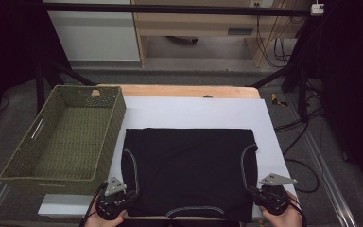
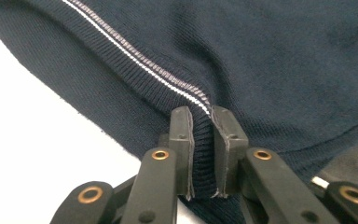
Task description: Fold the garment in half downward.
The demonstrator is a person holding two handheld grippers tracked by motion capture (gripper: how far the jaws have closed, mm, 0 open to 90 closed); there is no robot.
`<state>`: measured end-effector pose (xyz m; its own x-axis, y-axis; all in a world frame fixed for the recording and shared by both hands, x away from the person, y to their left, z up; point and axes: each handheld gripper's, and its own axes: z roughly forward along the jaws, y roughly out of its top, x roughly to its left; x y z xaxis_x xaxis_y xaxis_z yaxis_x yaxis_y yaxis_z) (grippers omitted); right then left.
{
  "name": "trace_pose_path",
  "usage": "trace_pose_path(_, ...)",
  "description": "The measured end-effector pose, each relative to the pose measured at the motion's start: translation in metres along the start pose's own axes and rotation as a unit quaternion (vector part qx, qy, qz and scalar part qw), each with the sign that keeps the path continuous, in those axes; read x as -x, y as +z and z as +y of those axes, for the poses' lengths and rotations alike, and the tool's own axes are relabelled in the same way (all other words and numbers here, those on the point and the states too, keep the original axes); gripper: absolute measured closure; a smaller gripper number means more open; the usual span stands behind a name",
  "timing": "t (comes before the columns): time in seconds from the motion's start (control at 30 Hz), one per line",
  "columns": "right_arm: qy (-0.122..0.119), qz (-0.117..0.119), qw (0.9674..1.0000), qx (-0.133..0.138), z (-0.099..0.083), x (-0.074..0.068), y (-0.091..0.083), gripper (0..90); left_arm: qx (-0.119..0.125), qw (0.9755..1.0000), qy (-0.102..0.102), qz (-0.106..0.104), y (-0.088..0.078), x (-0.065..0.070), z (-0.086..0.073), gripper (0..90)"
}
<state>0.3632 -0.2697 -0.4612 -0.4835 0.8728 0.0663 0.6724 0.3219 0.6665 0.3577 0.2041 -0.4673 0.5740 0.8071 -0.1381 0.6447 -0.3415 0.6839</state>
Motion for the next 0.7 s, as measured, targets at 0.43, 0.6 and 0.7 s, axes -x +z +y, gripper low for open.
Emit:
trace_pose_path(0.43,0.009,-0.008,0.9995,-0.031,-0.010,-0.003,-0.012,68.9,-0.009,0.9999,0.007,0.007,-0.006,-0.004,0.001,76.7)
trace_pose_path(0.6,0.010,-0.003,0.9992,0.039,-0.008,0.005,-0.019,42.1,0.029,0.9995,0.015,-0.004,-0.006,-0.005,0.004,54.8)
trace_pose_path(0.7,0.017,0.006,0.9963,0.084,-0.003,0.013,-0.016,30.5,0.059,0.9977,0.025,-0.020,-0.004,-0.005,0.009,39.4)
